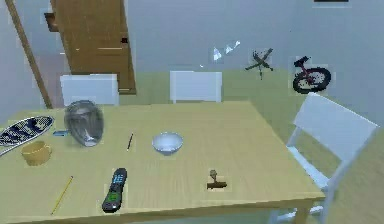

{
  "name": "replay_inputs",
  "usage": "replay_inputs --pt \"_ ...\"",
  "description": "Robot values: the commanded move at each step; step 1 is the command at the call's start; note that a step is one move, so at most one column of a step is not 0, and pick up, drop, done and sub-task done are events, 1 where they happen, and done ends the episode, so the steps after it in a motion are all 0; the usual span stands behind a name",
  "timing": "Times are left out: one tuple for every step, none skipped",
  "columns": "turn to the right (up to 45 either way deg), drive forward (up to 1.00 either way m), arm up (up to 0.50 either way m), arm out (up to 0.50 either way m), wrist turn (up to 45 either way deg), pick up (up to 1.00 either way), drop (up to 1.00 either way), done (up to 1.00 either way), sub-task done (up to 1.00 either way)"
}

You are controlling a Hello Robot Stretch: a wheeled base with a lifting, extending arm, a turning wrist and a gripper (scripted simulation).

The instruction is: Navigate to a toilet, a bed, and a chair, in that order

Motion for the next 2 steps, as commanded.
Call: replay_inputs --pt "30.0 0.0 0.0 0.0 0.0 0.0 0.0 0.0 0.0" --pt "0.0 0.0 0.0 0.0 0.0 0.0 0.0 1.0 0.0"
